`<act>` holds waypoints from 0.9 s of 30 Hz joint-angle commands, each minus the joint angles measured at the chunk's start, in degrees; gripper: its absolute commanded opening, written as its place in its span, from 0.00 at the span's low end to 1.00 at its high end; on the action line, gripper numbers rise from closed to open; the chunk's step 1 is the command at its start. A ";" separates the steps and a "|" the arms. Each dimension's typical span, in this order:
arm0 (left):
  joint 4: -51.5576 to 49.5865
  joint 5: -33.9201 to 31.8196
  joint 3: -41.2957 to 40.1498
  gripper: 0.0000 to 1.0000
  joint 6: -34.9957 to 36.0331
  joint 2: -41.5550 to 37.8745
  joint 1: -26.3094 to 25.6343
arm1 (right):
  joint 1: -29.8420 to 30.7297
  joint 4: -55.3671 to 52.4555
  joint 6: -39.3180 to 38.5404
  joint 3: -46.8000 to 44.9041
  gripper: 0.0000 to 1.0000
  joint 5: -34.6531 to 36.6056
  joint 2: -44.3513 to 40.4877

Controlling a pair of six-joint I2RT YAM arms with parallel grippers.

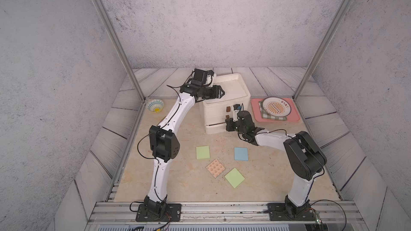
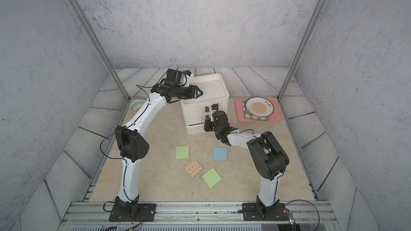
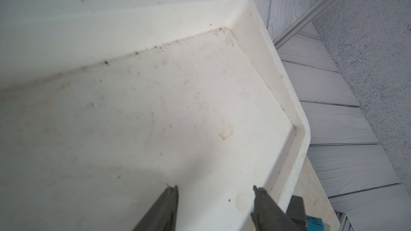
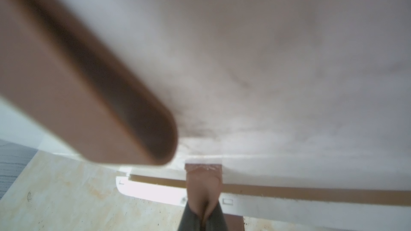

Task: Please put the sticky notes in the drawer by color
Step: Open the drawer in the storage box.

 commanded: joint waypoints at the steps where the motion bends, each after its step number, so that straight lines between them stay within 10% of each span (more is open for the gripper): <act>1: -10.72 -1.20 -3.11 0.59 -0.11 2.52 -0.35 | -0.10 1.64 -1.10 -1.72 0.00 -1.61 -5.41; 27: -7.75 0.17 -5.37 0.59 -2.09 2.03 -0.43 | 0.23 -9.12 0.37 -20.35 0.00 -0.74 -34.13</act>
